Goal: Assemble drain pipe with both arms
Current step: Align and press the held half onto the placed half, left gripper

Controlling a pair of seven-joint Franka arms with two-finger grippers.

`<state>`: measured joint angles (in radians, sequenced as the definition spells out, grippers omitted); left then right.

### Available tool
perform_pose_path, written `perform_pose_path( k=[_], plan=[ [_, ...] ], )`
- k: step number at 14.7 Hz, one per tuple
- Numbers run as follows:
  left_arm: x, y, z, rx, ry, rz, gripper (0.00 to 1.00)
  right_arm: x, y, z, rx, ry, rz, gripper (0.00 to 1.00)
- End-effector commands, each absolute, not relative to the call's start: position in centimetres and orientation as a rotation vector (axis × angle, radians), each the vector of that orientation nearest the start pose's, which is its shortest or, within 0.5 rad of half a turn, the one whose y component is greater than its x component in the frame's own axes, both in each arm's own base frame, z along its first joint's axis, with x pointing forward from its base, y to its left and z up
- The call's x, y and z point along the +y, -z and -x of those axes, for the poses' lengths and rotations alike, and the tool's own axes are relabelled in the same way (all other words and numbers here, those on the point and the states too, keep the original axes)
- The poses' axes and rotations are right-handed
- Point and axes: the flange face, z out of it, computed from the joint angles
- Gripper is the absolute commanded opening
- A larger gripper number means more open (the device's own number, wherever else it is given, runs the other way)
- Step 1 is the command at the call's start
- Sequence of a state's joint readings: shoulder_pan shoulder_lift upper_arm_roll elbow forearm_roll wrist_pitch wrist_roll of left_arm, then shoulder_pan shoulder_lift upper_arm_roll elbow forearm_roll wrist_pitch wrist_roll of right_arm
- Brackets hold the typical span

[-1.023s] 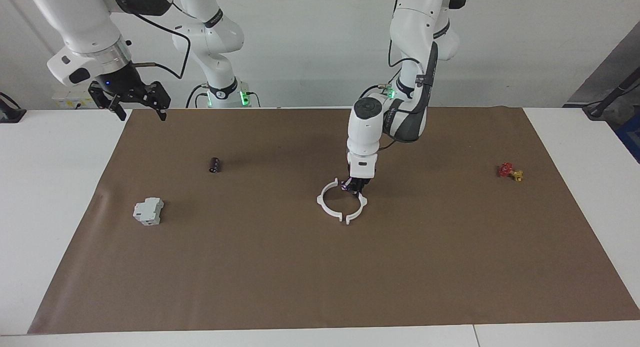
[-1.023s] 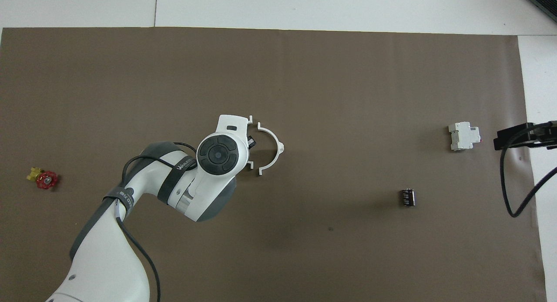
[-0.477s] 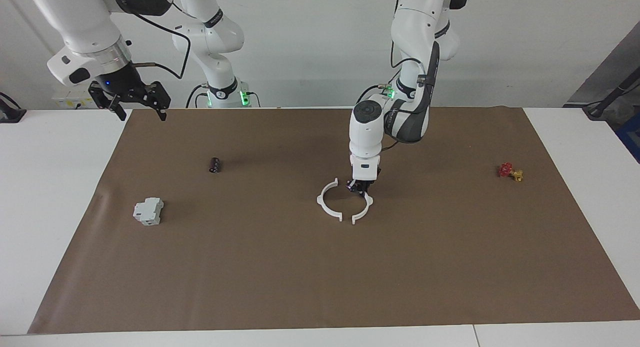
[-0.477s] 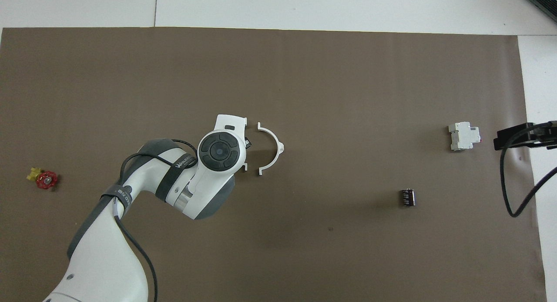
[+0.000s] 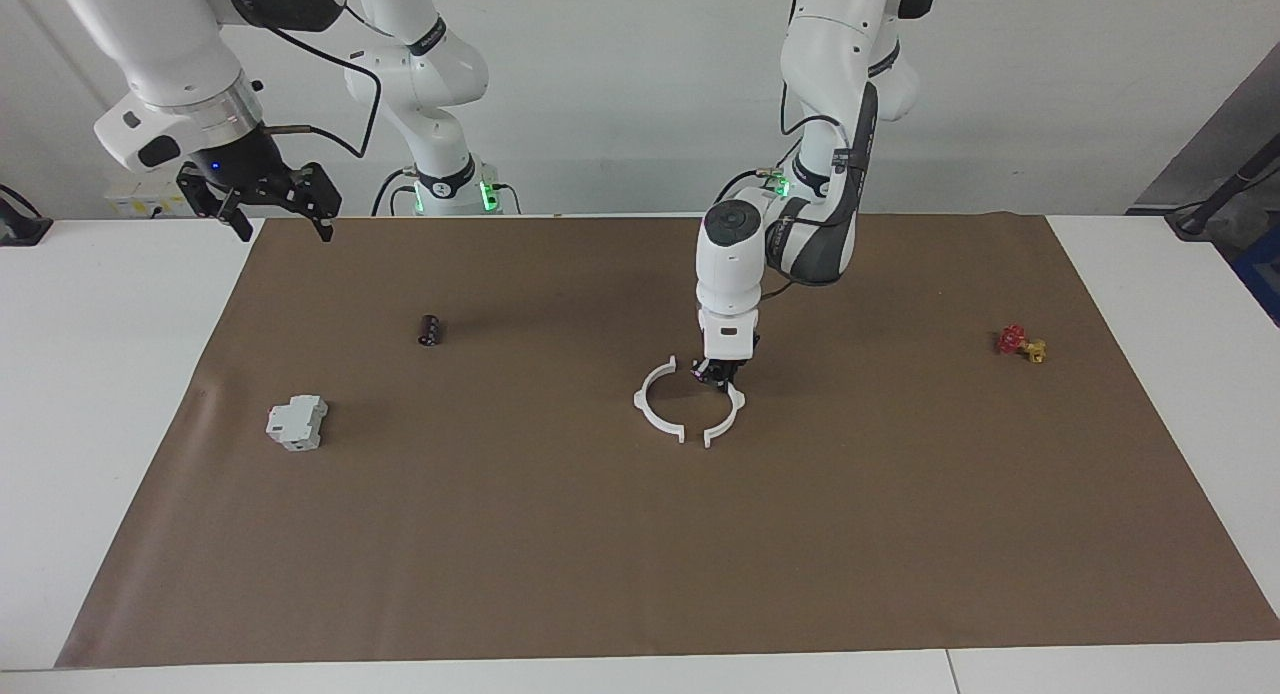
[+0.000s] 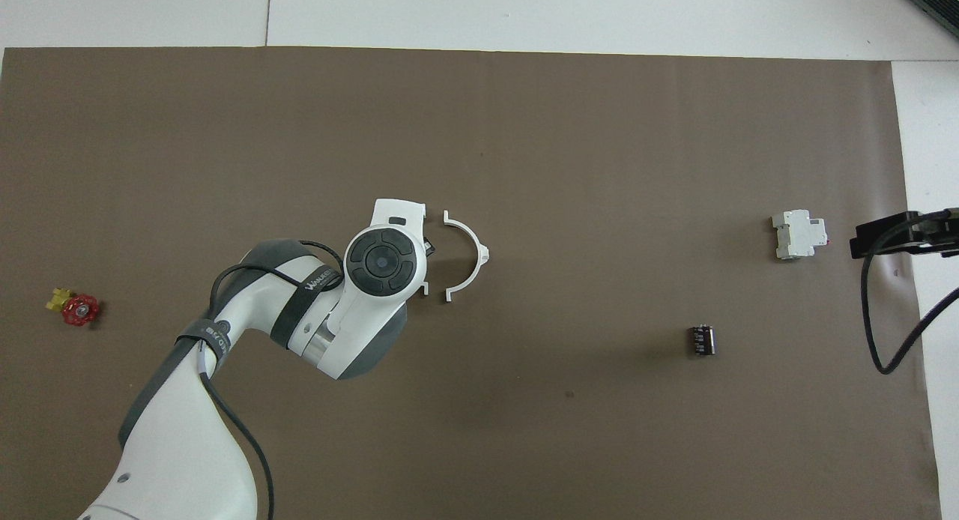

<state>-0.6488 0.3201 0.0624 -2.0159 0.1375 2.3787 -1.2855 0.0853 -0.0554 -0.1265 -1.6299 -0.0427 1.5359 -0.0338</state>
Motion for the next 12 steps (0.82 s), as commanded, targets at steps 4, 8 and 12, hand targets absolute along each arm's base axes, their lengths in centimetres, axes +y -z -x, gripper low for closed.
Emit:
perform_pose_path(
  k=[4, 8, 12],
  plan=[
    [-35.41, -30.01, -49.55, -0.878, 0.212, 2.966, 0.00, -3.01, -62.42, -52.54, 0.029, -0.045, 3.182, 1.00],
    [-35.30, -29.91, -49.55, -0.879, 0.212, 2.966, 0.00, -3.01, -62.42, -52.54, 0.026, -0.045, 3.182, 1.00],
    [-35.45, -29.99, -49.56, -0.883, 0.219, 2.974, 0.00, -3.09, -62.42, -52.53, 0.031, -0.045, 3.182, 1.00]
  ],
)
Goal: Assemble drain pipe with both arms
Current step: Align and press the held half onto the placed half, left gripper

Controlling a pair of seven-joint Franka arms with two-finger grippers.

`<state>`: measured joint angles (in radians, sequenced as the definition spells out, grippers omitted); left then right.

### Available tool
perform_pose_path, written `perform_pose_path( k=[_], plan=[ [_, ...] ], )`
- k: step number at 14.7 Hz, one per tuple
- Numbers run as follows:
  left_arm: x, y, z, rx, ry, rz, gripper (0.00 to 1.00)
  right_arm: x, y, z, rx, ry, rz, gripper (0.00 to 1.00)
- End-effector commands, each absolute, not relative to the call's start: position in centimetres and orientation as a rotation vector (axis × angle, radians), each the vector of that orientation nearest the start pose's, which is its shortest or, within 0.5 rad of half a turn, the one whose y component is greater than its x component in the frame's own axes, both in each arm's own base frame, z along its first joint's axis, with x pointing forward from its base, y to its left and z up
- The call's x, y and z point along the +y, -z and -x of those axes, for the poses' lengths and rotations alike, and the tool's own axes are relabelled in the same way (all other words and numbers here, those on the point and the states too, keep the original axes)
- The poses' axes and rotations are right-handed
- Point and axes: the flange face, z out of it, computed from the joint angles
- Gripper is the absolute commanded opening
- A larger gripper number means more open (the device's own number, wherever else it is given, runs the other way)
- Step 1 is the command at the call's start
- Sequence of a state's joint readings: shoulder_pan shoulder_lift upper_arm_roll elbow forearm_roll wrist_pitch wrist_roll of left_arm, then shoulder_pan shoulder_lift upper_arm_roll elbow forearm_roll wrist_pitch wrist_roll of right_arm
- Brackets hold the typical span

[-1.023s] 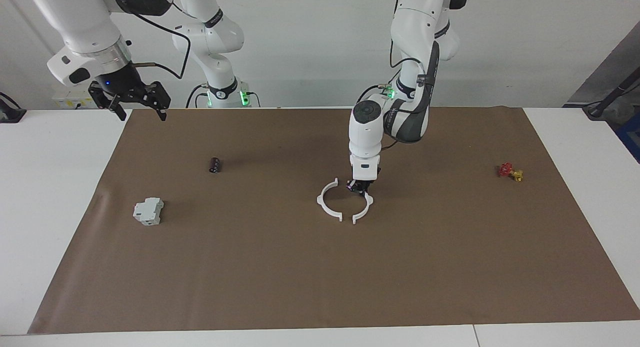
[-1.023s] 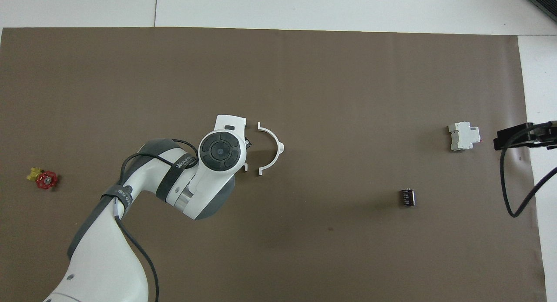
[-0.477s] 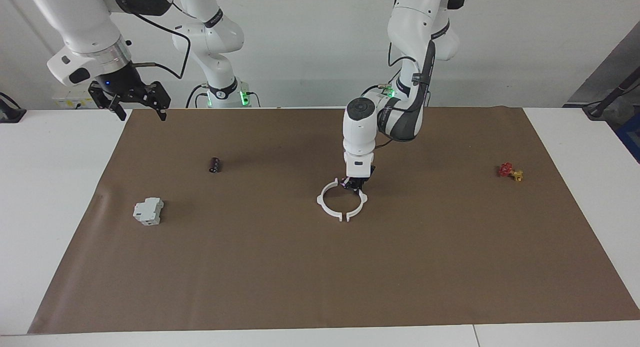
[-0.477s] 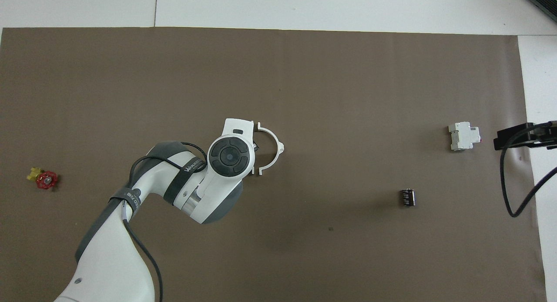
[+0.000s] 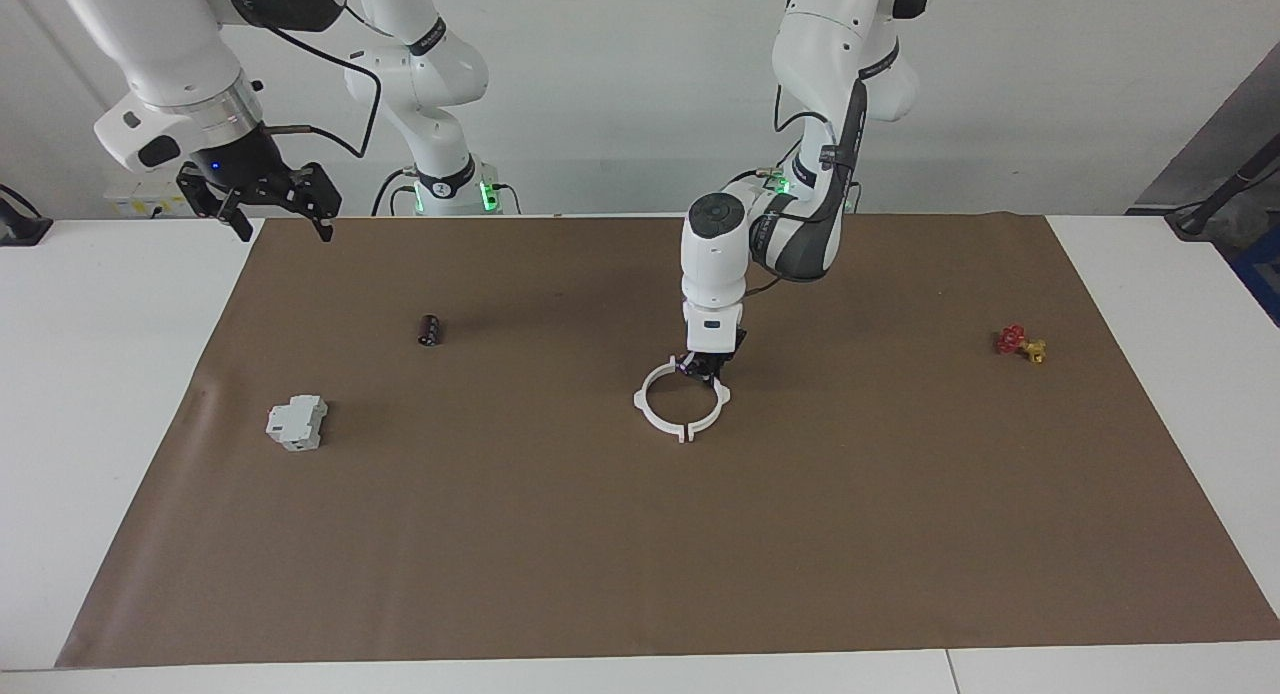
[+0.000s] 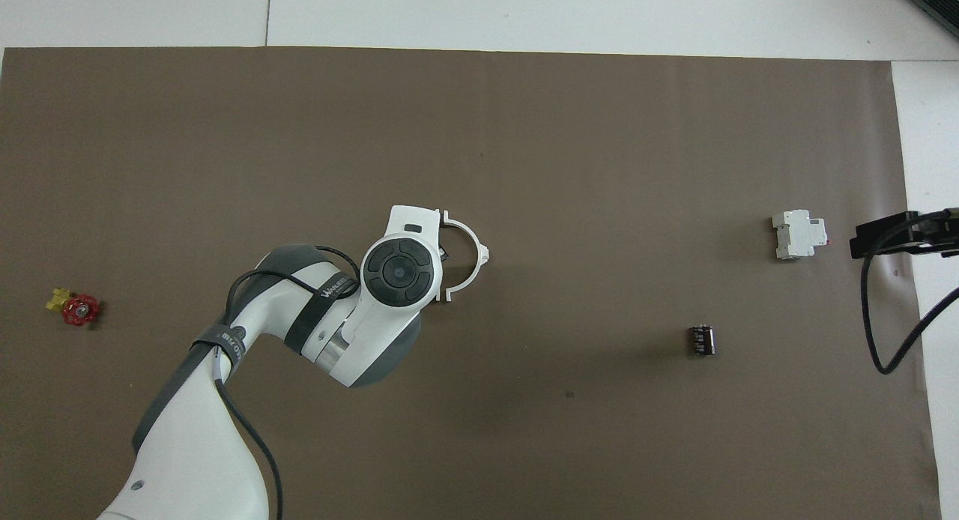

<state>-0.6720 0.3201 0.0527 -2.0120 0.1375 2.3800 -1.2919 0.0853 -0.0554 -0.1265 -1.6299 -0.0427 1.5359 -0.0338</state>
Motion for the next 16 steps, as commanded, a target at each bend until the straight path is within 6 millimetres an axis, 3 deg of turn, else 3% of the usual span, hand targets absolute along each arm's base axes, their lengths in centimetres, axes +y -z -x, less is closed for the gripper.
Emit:
perform_pose_path(
  k=[1, 16],
  plan=[
    [-35.5, -30.1, -49.6, -0.883, 0.225, 2.980, 0.00, -3.1, -62.4, -52.5, 0.029, -0.045, 3.182, 1.00],
    [-36.0, -29.0, -48.8, -0.859, 0.227, 2.995, 0.00, -3.0, -62.4, -52.5, 0.026, -0.045, 3.182, 1.00]
  ],
)
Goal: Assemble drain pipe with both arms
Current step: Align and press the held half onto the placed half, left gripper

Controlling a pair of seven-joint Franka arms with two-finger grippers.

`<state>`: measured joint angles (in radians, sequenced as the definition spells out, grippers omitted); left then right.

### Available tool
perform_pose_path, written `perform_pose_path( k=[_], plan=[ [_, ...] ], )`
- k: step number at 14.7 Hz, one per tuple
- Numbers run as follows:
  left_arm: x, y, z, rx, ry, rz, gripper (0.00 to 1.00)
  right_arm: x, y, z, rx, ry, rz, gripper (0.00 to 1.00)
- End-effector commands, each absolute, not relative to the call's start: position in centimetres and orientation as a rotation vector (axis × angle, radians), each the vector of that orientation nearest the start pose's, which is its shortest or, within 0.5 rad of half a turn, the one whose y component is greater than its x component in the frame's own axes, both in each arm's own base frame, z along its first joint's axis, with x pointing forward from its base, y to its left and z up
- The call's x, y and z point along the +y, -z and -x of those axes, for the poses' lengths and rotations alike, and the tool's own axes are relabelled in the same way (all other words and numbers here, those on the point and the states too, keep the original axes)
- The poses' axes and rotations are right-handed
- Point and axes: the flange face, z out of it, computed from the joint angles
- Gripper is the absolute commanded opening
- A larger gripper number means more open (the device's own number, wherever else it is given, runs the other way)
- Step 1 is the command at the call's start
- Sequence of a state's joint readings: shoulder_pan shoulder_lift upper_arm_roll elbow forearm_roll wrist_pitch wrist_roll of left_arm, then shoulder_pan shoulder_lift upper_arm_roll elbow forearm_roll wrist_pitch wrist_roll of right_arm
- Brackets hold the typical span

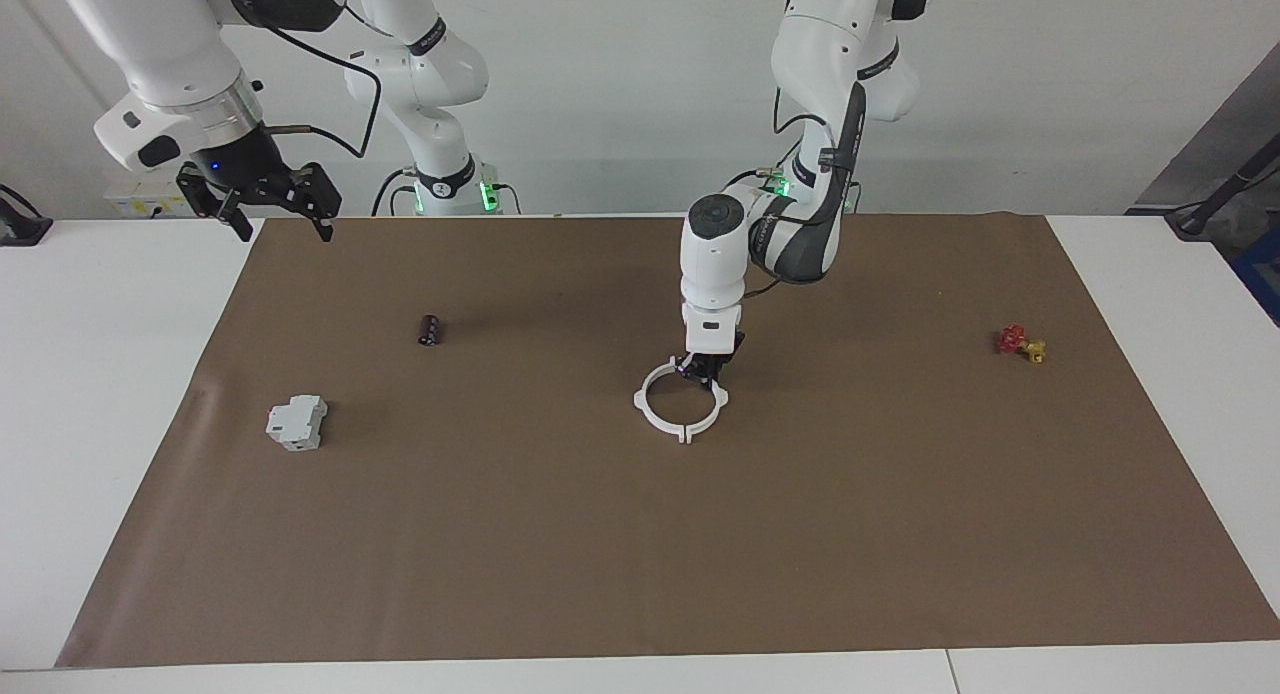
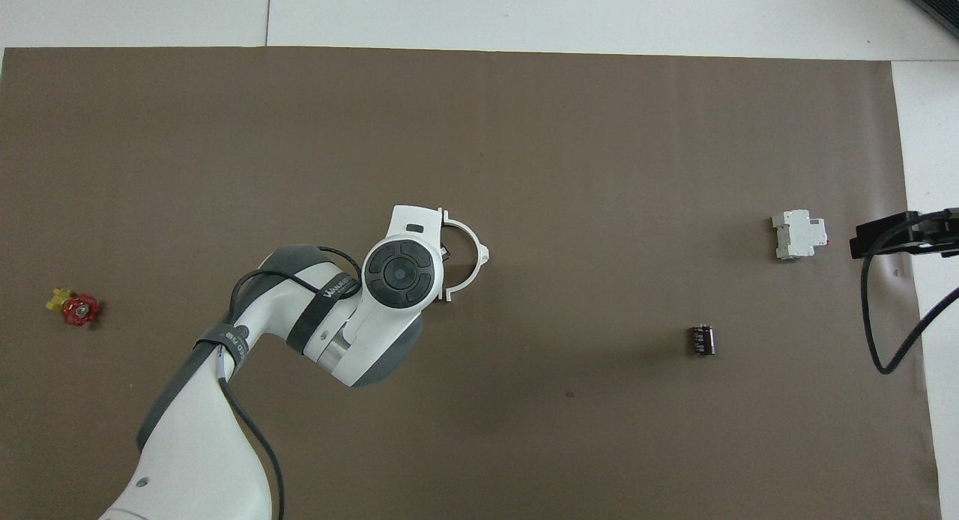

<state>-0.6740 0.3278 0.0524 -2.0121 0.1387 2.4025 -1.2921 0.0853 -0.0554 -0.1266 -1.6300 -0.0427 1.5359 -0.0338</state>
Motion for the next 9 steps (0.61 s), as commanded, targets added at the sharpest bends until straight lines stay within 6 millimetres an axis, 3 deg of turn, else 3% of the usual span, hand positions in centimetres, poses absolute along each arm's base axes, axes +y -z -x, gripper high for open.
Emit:
perform_pose_path(
  k=[1, 9],
  plan=[
    [-36.04, -29.00, -48.80, -0.861, 0.226, 2.995, 0.00, -3.09, -62.42, -52.53, 0.031, -0.045, 3.182, 1.00],
    [-36.07, -29.04, -48.71, -0.859, 0.221, 2.992, 0.00, -3.01, -62.42, -52.54, 0.029, -0.045, 3.182, 1.00]
  ],
)
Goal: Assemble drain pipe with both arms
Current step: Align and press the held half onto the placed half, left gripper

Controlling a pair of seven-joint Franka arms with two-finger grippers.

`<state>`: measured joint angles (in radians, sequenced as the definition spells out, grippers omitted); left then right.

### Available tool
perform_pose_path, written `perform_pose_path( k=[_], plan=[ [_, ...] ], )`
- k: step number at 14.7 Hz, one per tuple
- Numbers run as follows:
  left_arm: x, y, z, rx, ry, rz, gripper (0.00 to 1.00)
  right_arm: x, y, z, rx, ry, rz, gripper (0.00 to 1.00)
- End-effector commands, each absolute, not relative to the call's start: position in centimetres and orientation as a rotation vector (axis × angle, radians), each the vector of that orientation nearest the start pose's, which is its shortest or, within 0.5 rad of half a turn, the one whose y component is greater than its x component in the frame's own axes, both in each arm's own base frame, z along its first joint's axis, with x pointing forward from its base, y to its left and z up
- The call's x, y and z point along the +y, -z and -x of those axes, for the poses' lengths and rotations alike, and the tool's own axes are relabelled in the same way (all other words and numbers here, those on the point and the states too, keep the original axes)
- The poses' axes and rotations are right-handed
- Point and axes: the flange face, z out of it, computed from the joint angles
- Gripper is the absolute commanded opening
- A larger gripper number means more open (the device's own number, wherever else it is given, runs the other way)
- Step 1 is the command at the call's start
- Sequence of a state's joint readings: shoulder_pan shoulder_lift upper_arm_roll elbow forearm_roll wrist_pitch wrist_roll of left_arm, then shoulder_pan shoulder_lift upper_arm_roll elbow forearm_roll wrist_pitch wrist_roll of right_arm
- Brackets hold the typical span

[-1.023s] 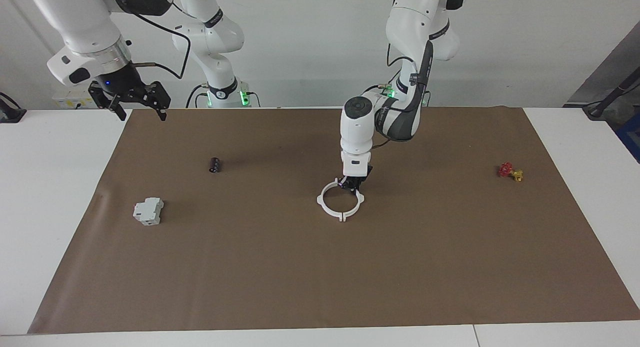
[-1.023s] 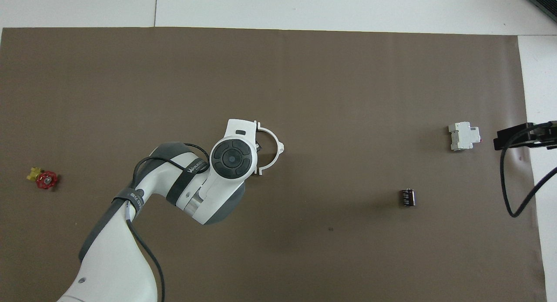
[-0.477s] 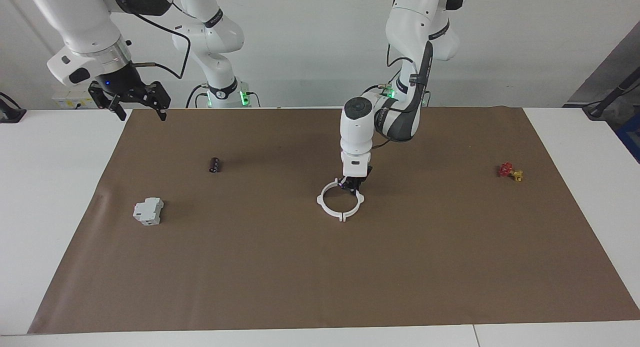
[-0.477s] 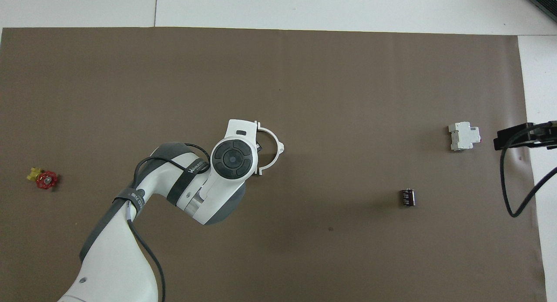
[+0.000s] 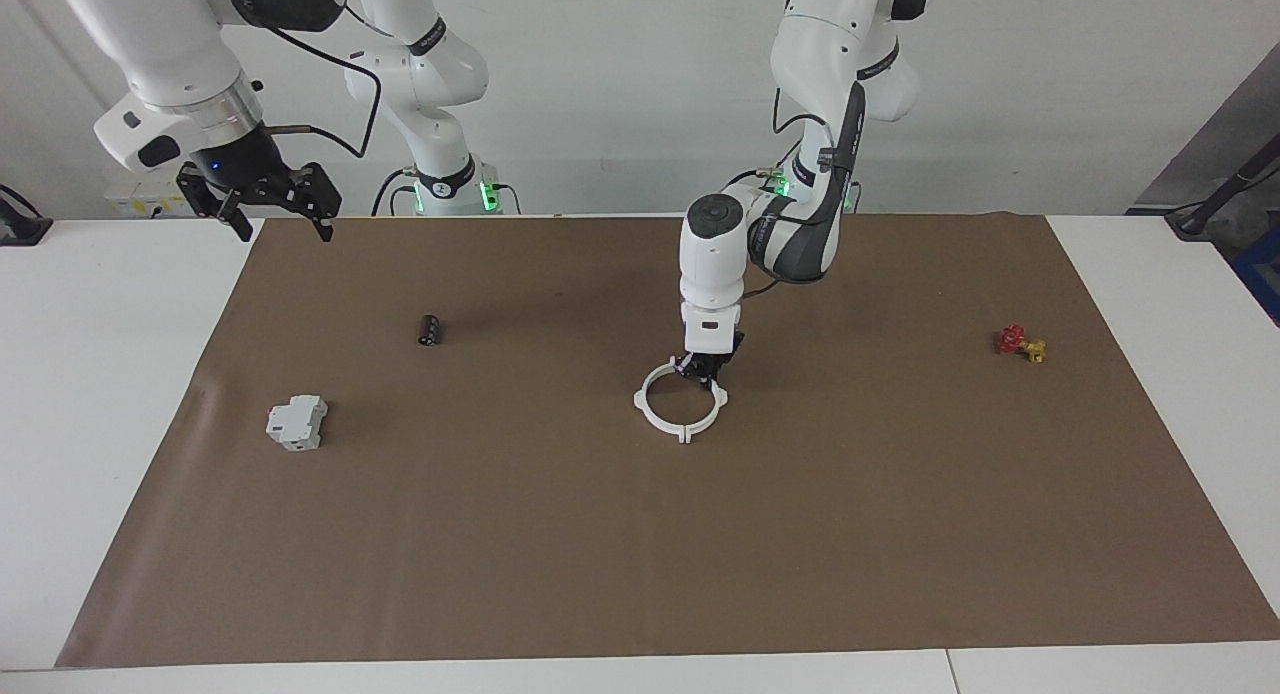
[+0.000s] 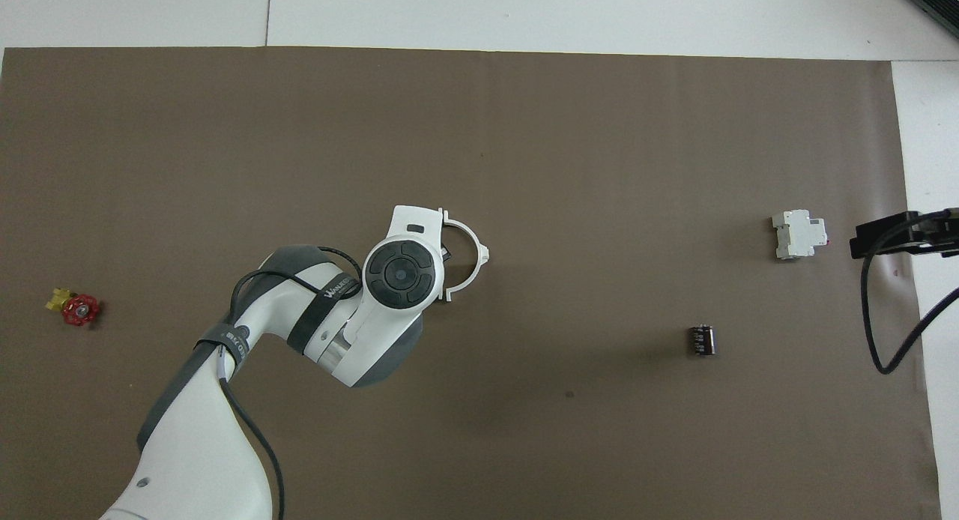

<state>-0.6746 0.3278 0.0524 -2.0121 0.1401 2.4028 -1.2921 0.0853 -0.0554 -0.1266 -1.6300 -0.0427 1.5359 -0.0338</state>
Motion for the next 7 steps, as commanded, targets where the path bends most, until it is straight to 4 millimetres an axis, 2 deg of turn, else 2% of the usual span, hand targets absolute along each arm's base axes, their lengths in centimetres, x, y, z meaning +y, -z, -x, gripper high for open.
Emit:
perform_pose_path(
  k=[1, 2, 4, 7],
  plan=[
    [-36.06, -29.02, -48.70, -0.859, 0.220, 2.991, 0.00, -3.09, -62.42, -52.53, 0.029, -0.045, 3.182, 1.00],
    [-35.98, -29.02, -48.76, -0.861, 0.220, 2.990, 0.05, -3.09, -62.42, -52.53, 0.031, -0.045, 3.182, 1.00],
    [-35.96, -29.00, -48.74, -0.859, 0.219, 2.988, 0.65, -3.09, -62.42, -52.53, 0.029, -0.045, 3.182, 1.00],
    [-35.86, -29.03, -48.76, -0.861, 0.219, 2.987, 1.00, -3.01, -62.42, -52.54, 0.026, -0.045, 3.182, 1.00]
  ],
)
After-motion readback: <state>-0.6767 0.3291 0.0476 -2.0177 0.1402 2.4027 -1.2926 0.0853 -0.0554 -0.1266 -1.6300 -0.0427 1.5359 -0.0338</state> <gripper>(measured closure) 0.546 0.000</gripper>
